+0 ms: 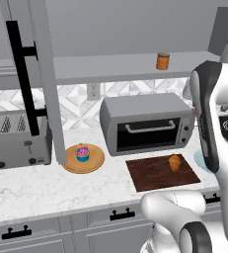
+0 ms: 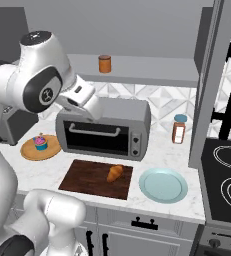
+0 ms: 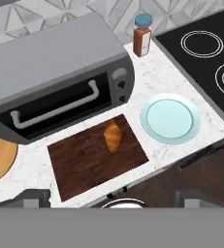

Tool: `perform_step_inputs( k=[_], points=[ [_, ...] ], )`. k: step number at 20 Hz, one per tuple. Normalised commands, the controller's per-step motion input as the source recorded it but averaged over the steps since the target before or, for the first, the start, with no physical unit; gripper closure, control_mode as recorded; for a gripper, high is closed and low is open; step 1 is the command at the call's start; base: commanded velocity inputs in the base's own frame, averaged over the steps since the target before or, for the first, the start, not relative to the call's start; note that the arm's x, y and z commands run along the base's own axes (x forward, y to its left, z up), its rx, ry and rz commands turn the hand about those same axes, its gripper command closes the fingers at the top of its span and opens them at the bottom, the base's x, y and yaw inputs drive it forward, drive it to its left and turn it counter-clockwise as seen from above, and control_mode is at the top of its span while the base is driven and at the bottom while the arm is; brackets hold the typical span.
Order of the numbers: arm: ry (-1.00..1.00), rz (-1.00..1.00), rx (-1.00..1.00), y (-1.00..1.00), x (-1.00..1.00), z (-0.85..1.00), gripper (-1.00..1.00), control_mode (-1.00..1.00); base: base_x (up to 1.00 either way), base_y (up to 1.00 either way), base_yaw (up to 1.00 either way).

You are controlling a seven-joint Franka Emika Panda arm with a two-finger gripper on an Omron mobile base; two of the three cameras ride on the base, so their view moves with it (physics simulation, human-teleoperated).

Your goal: From the different types of pastries on the counter, select a croissant and place it on the cutting board. Then retrieve a jar of jam from the cabinet and place it alongside the croissant on the cutting board.

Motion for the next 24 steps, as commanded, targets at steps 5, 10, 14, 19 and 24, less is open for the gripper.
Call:
perform_step_inputs(
  k=[5,10,14,19,24],
  points=[
    [-0.21,-0.04,-0.26,0.39,0.02,0.86,-1.0,-1.0,0.0,0.0,0.0],
    [-0.05,-0.04,-0.21,0.37,0.52,0.32,-1.0,-1.0,0.0,0.0,0.0],
    [-0.02,-0.03,-0.02,0.0,0.84,0.07,-1.0,-1.0,0.0,0.0,0.0],
    [-0.23,-0.01,-0.06,0.03,0.04,0.09,-1.0,-1.0,0.0,0.0,0.0],
    [-0.24,0.0,-0.01,-0.03,0.29,0.0,-1.0,-1.0,0.0,0.0,0.0]
  ],
)
